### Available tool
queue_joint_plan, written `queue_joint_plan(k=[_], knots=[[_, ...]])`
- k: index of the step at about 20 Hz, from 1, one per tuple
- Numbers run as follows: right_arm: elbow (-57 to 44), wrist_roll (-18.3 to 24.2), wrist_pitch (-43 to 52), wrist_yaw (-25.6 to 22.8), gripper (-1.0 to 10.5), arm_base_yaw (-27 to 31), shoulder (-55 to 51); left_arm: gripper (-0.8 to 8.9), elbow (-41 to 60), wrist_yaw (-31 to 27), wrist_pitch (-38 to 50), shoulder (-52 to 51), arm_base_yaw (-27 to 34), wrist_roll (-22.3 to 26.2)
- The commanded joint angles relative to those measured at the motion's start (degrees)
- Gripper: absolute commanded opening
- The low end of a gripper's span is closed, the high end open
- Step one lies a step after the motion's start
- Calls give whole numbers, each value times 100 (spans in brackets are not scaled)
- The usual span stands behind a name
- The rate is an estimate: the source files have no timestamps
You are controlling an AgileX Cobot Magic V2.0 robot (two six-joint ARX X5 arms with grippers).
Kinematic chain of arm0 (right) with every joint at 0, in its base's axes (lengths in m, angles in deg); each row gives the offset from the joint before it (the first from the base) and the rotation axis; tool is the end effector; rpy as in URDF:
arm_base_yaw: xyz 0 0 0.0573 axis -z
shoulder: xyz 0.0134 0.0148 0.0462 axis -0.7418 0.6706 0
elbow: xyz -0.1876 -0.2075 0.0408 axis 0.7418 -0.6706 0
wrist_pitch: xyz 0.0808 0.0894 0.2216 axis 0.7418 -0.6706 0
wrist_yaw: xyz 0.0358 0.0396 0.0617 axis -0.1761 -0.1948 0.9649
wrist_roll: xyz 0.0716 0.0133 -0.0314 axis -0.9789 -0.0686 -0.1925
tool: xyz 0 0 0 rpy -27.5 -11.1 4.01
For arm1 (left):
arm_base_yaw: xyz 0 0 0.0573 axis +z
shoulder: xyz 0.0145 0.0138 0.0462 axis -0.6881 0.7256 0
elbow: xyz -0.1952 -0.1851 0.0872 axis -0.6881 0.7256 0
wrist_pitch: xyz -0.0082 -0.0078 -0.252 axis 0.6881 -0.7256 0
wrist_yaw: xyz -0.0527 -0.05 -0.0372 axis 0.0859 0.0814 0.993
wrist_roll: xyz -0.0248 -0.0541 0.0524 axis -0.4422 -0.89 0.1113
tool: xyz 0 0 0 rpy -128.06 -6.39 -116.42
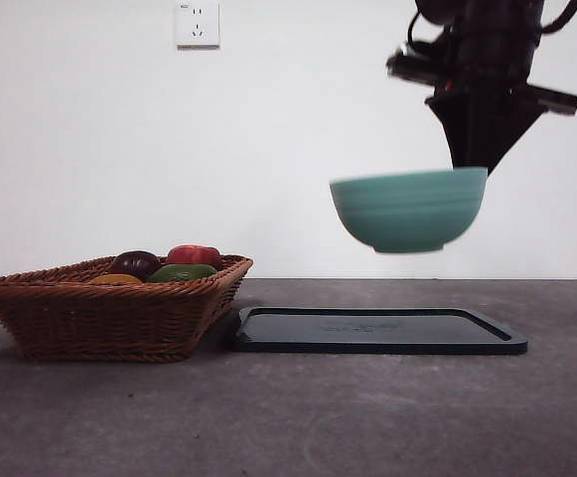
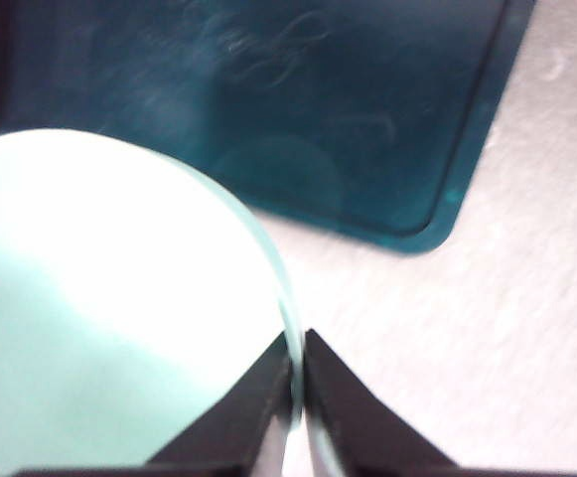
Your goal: Pick up the wifruite, put it on the bowl, pick up the plate, put it on desk
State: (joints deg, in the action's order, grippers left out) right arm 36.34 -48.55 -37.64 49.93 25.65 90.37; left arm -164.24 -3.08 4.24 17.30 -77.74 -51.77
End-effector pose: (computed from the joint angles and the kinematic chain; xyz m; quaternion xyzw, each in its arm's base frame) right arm 0.3151 0.1375 0.2871 -0.0113 0.6290 0.1415 0.7643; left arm 0.0238 -0.0390 0.3962 0.0649 0.2933 -0.4175 0.8576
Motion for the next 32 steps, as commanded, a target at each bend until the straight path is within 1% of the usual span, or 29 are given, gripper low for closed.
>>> queue_joint_plan(k=[1,5,8,11,13,16,20,23,24,26,28,32], knots=[[-321,96,55,-2,7,-262,-278,563,-57,31,81,17,-37,94],[-1528,59,472,-2,7,-739,-831,563,-57,31,83,17,-37,94],[-2437,-229,1078,-2,7,-1067,-964,563,-57,31,87,17,-37,94],[-3016,-562,1838,46,7,-1248,-953,563,-57,31,92,17,-37,92],[-3211,-675,2046,42,7,-1309,-953,563,-57,31,90,17,-37,94],[-3318,-745,2111,42,7,-1366,-953,563,-57,31,90,17,-37,92],[-3322,-855,2157,44,7,-1447,-953,563,-57,31,92,17,-37,92],[-3322,-859,2273,37,15,-1558,-953,563,-57,31,87,17,-37,92],[-3322,-876,2299,33,38,-1582,-953,563,-57,31,87,17,-37,92],[-3320,-894,2297,15,144,-1589,-955,563,-57,31,90,17,-37,92],[-3320,-896,2297,17,216,-1589,-957,563,-57,31,87,17,-37,92],[-3254,-894,2203,-149,369,-1582,-1172,563,-57,31,90,17,-37,92]])
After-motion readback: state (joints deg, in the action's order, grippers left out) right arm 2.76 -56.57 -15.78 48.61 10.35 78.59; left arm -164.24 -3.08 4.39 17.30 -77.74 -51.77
